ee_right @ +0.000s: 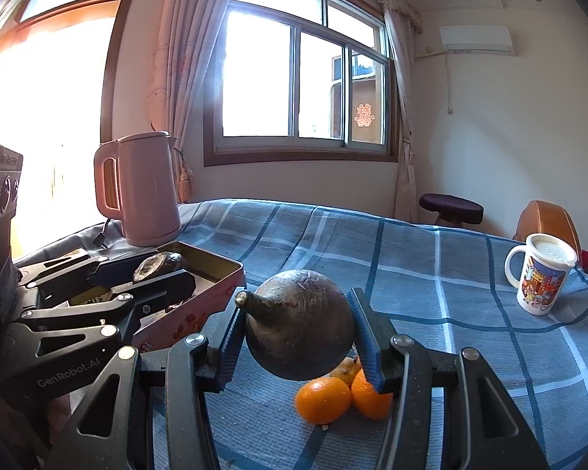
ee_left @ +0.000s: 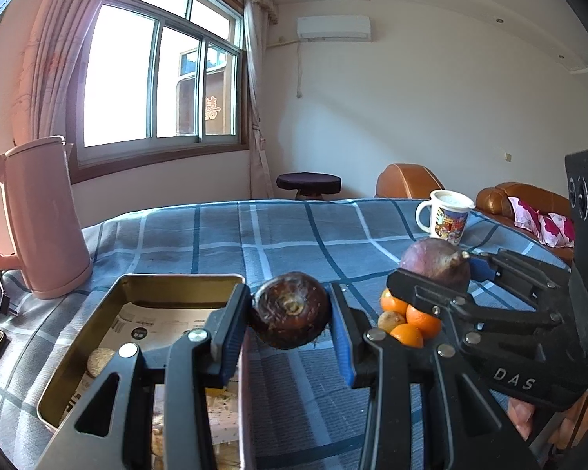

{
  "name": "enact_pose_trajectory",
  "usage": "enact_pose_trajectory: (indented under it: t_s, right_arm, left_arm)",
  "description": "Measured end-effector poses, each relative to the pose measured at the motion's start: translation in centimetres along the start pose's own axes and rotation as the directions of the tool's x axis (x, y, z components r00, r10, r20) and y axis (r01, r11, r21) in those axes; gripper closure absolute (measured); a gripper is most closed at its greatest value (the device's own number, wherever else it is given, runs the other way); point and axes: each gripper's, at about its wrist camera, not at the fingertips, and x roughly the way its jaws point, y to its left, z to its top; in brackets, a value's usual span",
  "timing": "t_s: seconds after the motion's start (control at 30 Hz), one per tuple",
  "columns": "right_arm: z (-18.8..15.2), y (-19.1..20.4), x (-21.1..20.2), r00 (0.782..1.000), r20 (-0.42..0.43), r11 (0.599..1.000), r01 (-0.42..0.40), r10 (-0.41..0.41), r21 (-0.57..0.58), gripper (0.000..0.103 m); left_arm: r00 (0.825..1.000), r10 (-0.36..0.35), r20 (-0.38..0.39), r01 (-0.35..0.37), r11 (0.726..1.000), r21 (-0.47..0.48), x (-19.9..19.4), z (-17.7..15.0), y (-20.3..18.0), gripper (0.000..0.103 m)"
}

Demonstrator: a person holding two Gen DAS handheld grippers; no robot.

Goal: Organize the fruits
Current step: 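Carry the dark round fruit and the purple fruit over the tin box with both tools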

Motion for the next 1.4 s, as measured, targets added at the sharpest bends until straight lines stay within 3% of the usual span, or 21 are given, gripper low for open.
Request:
enact_pose_trajectory:
  t_s: [0.67, 1.4]
  right_arm:
    - [1.1, 2.9, 1.6, 0.999, -0.019, 0.998, -0.046, 0.046, -0.034, 0.051]
    - [3.1, 6.3, 3.0, 0.994, -0.031, 0.991, -0.103, 0.1, -0.081, 0.051]
  left_arm:
    - [0.999, 0.035, -0.014, -0.035, 0.999, -0.034, -0.2, -0.2, 3.0, 0.062]
    - [0.992, 0.118, -0.043, -0.121, 0.99, -0.07, -0.6, -0.4, 6.9, 0.062]
